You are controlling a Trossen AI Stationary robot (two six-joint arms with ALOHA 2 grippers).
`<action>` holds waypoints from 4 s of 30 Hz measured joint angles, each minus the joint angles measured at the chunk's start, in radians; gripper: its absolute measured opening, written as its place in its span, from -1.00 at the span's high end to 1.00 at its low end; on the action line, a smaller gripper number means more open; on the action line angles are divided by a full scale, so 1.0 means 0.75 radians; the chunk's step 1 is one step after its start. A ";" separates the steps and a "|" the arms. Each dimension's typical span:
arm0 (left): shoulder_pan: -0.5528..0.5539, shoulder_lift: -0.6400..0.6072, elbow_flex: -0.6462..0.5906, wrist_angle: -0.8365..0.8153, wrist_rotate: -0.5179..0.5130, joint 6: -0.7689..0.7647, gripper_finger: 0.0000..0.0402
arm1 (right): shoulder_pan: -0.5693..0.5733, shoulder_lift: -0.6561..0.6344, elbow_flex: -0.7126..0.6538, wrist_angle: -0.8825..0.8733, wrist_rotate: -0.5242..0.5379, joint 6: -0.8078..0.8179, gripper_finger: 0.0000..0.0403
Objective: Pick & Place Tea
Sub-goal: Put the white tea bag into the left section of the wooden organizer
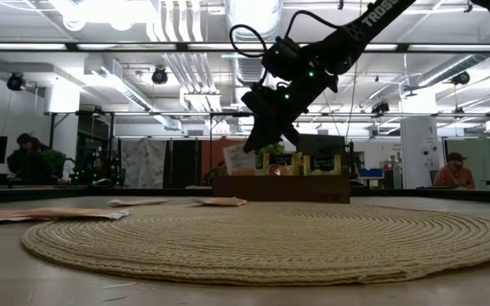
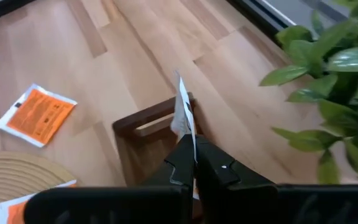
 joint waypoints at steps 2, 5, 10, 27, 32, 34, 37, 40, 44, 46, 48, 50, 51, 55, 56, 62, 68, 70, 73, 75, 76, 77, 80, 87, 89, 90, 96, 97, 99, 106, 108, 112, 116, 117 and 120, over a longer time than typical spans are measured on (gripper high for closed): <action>0.000 0.000 0.000 0.000 0.000 0.000 -0.14 | -0.007 0.000 0.000 0.000 0.000 0.003 0.96; 0.000 0.000 0.000 0.001 0.000 -0.002 -0.14 | -0.013 0.000 -0.005 0.000 0.000 0.023 0.96; 0.000 0.000 0.000 0.001 0.000 -0.003 -0.14 | -0.015 0.000 -0.008 0.000 -0.003 0.024 0.96; 0.000 0.000 0.001 0.001 0.000 -0.010 -0.14 | -0.027 0.000 -0.016 -0.004 -0.003 0.103 0.56; -0.001 0.000 0.001 0.001 0.000 -0.011 -0.14 | -0.028 0.000 -0.008 -0.009 -0.003 0.096 0.41; 0.000 0.000 0.001 0.001 0.000 -0.011 -0.14 | -0.027 -0.001 0.002 -0.008 -0.003 0.072 0.37; 0.000 0.000 0.001 0.001 0.000 -0.013 -0.14 | -0.027 -0.009 0.029 -0.008 -0.003 0.018 0.34; 0.000 0.000 0.001 0.001 0.000 -0.020 -0.14 | -0.028 -0.029 0.077 -0.007 -0.004 -0.013 0.32; -0.001 0.000 0.001 0.001 0.000 -0.039 -0.14 | -0.026 -0.078 0.141 -0.011 -0.088 -0.030 0.33; -0.001 -0.001 0.001 0.001 0.000 -0.043 -0.13 | -0.017 -0.114 0.161 -0.016 -0.177 -0.058 0.34; -0.001 -0.002 0.001 -0.001 0.000 -0.038 -0.13 | 0.007 -0.160 0.164 -0.021 -0.215 -0.084 0.35; -0.001 -0.007 0.001 -0.012 0.000 -0.031 -0.12 | 0.040 -0.209 0.156 -0.022 -0.216 -0.111 0.37; -0.001 -0.010 0.001 -0.012 0.000 -0.024 -0.12 | 0.055 -0.235 0.148 -0.031 -0.216 -0.120 0.37; -0.001 -0.026 0.001 -0.051 -0.001 0.002 -0.12 | 0.126 -0.325 0.107 -0.090 -0.214 -0.142 0.36; -0.001 -0.029 0.001 -0.068 -0.006 0.006 -0.12 | 0.145 -0.343 0.098 -0.114 -0.213 -0.142 0.36; -0.001 -0.075 0.001 -0.202 -0.099 0.081 -0.12 | 0.283 -0.397 0.089 -0.224 -0.214 -0.204 0.38; -0.001 -0.114 0.001 -0.210 -0.119 0.103 -0.12 | 0.399 -0.384 0.088 -0.357 -0.135 -0.229 0.40; -0.001 -0.122 0.001 -0.220 -0.119 0.107 -0.12 | 0.433 -0.376 0.086 -0.408 -0.109 -0.237 0.40; -0.001 -0.133 0.000 -0.274 -0.138 0.126 -0.12 | 0.476 -0.356 0.087 -0.436 -0.103 -0.258 0.38; -0.001 -0.139 -0.001 -0.313 -0.163 0.142 -0.12 | 0.500 -0.328 0.087 -0.459 -0.083 -0.274 0.38; -0.001 -0.141 -0.001 -0.326 -0.170 0.147 -0.12 | 0.509 -0.314 0.087 -0.467 -0.065 -0.286 0.38; -0.001 -0.142 -0.001 -0.334 -0.175 0.148 -0.12 | 0.518 -0.301 0.087 -0.490 -0.054 -0.303 0.38; -0.001 -0.144 -0.001 -0.335 -0.176 0.148 -0.12 | 0.541 -0.255 0.087 -0.502 -0.012 -0.336 0.38; -0.001 -0.150 -0.002 -0.337 -0.181 0.151 -0.12 | 0.572 -0.124 0.092 -0.509 0.002 -0.402 0.38; -0.001 -0.151 -0.002 -0.338 -0.181 0.151 -0.12 | 0.573 -0.083 0.100 -0.510 0.002 -0.410 0.38; -0.001 -0.151 -0.002 -0.338 -0.180 0.151 -0.12 | 0.573 -0.061 0.107 -0.508 0.002 -0.425 0.38; -0.001 -0.151 -0.002 -0.338 -0.180 0.149 -0.12 | 0.573 0.056 0.166 -0.508 0.005 -0.482 0.38; -0.001 -0.151 -0.002 -0.338 -0.180 0.148 -0.12 | 0.573 0.077 0.181 -0.505 0.007 -0.492 0.38; -0.001 -0.151 -0.002 -0.338 -0.180 0.147 -0.12 | 0.573 0.122 0.212 -0.515 0.030 -0.496 0.38; -0.001 -0.151 -0.002 -0.338 -0.180 0.134 -0.12 | 0.573 0.294 0.403 -0.628 0.039 -0.555 0.38; -0.001 -0.151 -0.002 -0.338 -0.180 0.132 -0.12 | 0.573 0.343 0.461 -0.692 0.062 -0.570 0.38; -0.001 -0.151 -0.002 -0.338 -0.179 0.125 -0.12 | 0.572 0.423 0.552 -0.818 0.107 -0.583 0.38; -0.001 -0.153 -0.002 -0.338 -0.179 0.123 -0.12 | 0.572 0.466 0.584 -0.853 0.112 -0.610 0.38; -0.001 -0.154 -0.002 -0.338 -0.179 0.122 -0.12 | 0.573 0.473 0.591 -0.852 0.116 -0.612 0.38; -0.001 -0.156 -0.002 -0.338 -0.179 0.122 -0.12 | 0.573 0.475 0.594 -0.847 0.149 -0.611 0.40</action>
